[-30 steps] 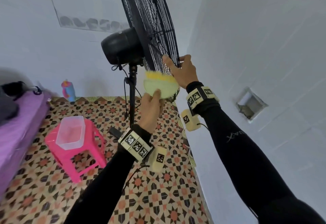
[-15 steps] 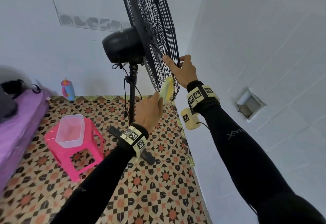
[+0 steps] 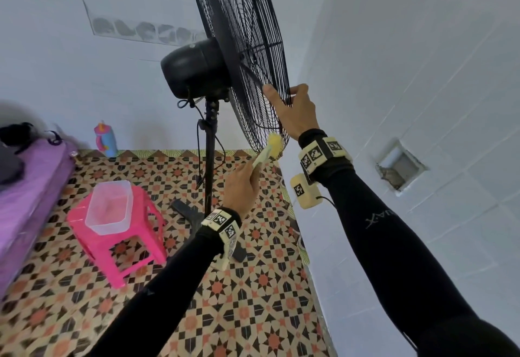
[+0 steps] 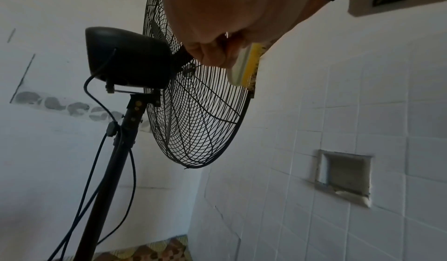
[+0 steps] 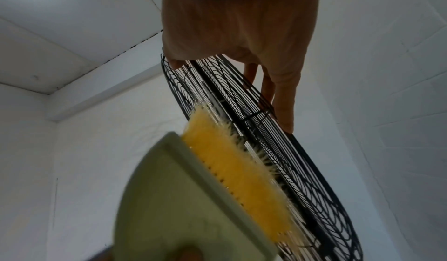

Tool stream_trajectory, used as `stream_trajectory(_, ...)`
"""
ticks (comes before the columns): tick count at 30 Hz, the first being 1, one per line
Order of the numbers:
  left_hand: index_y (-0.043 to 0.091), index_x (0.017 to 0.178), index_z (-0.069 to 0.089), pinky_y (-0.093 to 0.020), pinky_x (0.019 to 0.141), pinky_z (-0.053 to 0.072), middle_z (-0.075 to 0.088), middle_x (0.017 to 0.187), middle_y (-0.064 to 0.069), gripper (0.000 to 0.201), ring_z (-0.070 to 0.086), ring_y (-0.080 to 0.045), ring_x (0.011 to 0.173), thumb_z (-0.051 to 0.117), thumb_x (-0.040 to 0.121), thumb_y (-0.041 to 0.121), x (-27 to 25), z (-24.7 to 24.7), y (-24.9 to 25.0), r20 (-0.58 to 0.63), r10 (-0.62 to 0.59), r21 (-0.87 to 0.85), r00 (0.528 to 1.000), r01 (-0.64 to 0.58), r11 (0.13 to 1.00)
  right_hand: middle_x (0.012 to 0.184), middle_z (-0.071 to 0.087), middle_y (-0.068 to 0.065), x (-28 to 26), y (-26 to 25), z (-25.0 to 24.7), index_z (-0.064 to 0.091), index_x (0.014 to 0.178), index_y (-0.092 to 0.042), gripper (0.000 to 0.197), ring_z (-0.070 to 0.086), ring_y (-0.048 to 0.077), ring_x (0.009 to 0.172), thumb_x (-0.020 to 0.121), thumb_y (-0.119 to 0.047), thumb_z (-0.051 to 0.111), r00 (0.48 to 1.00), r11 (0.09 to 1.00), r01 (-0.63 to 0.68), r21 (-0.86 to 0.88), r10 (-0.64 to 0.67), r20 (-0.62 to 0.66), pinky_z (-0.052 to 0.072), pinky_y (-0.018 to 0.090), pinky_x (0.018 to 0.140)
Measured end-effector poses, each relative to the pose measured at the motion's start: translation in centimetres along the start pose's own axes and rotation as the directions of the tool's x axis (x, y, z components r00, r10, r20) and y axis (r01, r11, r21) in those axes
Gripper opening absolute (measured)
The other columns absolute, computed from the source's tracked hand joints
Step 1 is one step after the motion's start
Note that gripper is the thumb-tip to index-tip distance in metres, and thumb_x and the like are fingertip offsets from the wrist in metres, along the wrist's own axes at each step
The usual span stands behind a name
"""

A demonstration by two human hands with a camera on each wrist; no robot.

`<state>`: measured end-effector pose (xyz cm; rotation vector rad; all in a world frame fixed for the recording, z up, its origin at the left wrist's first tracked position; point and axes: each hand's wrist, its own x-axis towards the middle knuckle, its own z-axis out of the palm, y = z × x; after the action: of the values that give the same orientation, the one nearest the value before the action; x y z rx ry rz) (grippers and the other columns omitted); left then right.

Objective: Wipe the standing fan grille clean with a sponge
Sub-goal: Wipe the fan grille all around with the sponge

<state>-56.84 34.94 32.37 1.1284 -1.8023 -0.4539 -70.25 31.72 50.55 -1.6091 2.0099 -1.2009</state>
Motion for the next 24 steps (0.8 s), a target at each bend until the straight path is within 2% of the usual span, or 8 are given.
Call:
stream_trajectory(2, 0.003, 0.126, 0.064, -0.023, 0.05, 0.04, 0.061, 0.081, -0.002, 0.028, 0.055, -0.019, 0.059, 0.05, 0.11, 0.023, 0.1, 0.4, -0.3, 0.079, -0.007, 0.034, 0.997, 0.005, 0.999, 0.126, 0.055, 0.006, -0.1, -0.1, 0.3, 0.039, 0.12, -0.021, 0.08, 0.057, 0.026, 0.11, 0.077, -0.087, 0.051, 1.0, 1.0, 0.008, -0.005, -0.008, -0.007, 0.049, 0.042, 0.098)
stream_trajectory(5, 0.006, 0.102, 0.062, -0.024, 0.054, 0.043, 0.064, 0.082, -0.004, 0.029, 0.056, -0.018, 0.062, 0.046, 0.111, 0.029, 0.9, 0.8, -1.0, 0.285, -0.082, 0.141, 0.955, 0.043, 0.989, 0.127, 0.054, 0.005, -0.2, 0.2, 0.0, 0.038, 0.12, -0.022, 0.079, 0.056, 0.026, 0.111, 0.077, -0.088, 0.05, 1.0, 1.0, 0.003, -0.006, -0.003, 0.003, 0.049, 0.042, 0.099)
stream_trajectory(8, 0.003, 0.102, 0.062, -0.02, 0.045, 0.038, 0.057, 0.069, 0.003, 0.03, 0.05, -0.01, 0.051, 0.048, 0.111, 0.028, 1.6, -1.1, 0.8, 0.154, 0.001, 0.019, 0.988, -0.004, 1.0, 0.125, 0.056, 0.005, -0.1, 0.2, -0.5, 0.039, 0.12, -0.022, 0.082, 0.058, 0.025, 0.11, 0.074, -0.09, 0.049, 1.0, 1.0, 0.001, -0.001, -0.001, 0.018, 0.05, 0.042, 0.097)
stream_trajectory(11, 0.008, 0.103, 0.051, -0.021, 0.042, 0.048, 0.066, 0.08, 0.0, 0.021, 0.062, -0.013, 0.056, 0.056, 0.108, 0.028, 2.4, -3.7, 2.3, -0.03, -0.004, -0.235, 1.0, -0.003, 0.972, 0.126, 0.057, 0.006, 0.0, -0.2, -0.5, 0.039, 0.12, -0.023, 0.084, 0.058, 0.026, 0.111, 0.072, -0.092, 0.048, 1.0, 1.0, -0.008, 0.002, 0.008, 0.021, 0.049, 0.041, 0.097)
stream_trajectory(14, 0.009, 0.105, 0.058, -0.043, 0.046, 0.059, 0.074, 0.089, -0.002, 0.025, 0.071, -0.023, 0.061, 0.067, 0.102, 0.033, 3.2, -6.0, 2.9, 0.009, -0.124, -0.437, 0.992, 0.115, 0.892, 0.127, 0.058, 0.007, -0.2, -0.5, -0.7, 0.039, 0.122, -0.023, 0.093, 0.06, 0.026, 0.11, 0.065, -0.097, 0.045, 0.999, 1.0, -0.024, 0.011, 0.024, 0.024, 0.049, 0.042, 0.096)
stream_trajectory(17, 0.002, 0.094, 0.069, -0.037, 0.048, 0.055, 0.072, 0.068, -0.013, 0.03, 0.065, -0.021, 0.047, 0.081, 0.092, 0.03, 4.6, -8.3, 3.1, 0.101, -0.284, -0.623, 0.953, 0.283, 0.729, 0.126, 0.059, 0.005, -0.2, -0.9, -0.8, 0.039, 0.126, -0.023, 0.092, 0.06, 0.027, 0.112, 0.068, -0.094, 0.048, 0.999, 0.999, -0.05, 0.004, 0.05, 0.018, 0.046, 0.037, 0.094)
stream_trajectory(21, 0.001, 0.091, 0.076, -0.022, 0.049, 0.046, 0.071, 0.066, -0.01, 0.034, 0.06, -0.013, 0.049, 0.088, 0.083, 0.032, 8.0, -10.3, 1.7, 0.238, -0.302, -0.682, 0.923, 0.38, 0.625, 0.133, 0.056, 0.0, 0.5, -3.9, 0.7, 0.043, 0.136, -0.021, 0.093, 0.057, 0.019, 0.118, 0.071, -0.084, 0.064, 0.972, 0.996, 0.062, 0.057, -0.047, -0.231, 0.046, 0.034, 0.102)
stream_trajectory(24, 0.003, 0.089, 0.072, -0.025, 0.056, 0.052, 0.069, 0.079, -0.006, 0.035, 0.062, -0.012, 0.057, 0.08, 0.091, 0.037, 10.3, -11.2, -0.2, 0.343, -0.163, -0.626, 0.925, 0.354, 0.695, 0.128, 0.059, -0.002, 1.5, -6.8, 2.8, 0.045, 0.136, -0.019, 0.084, 0.058, 0.017, 0.115, 0.075, -0.071, 0.07, 0.906, 0.991, 0.113, 0.067, -0.075, -0.417, 0.049, 0.038, 0.102)
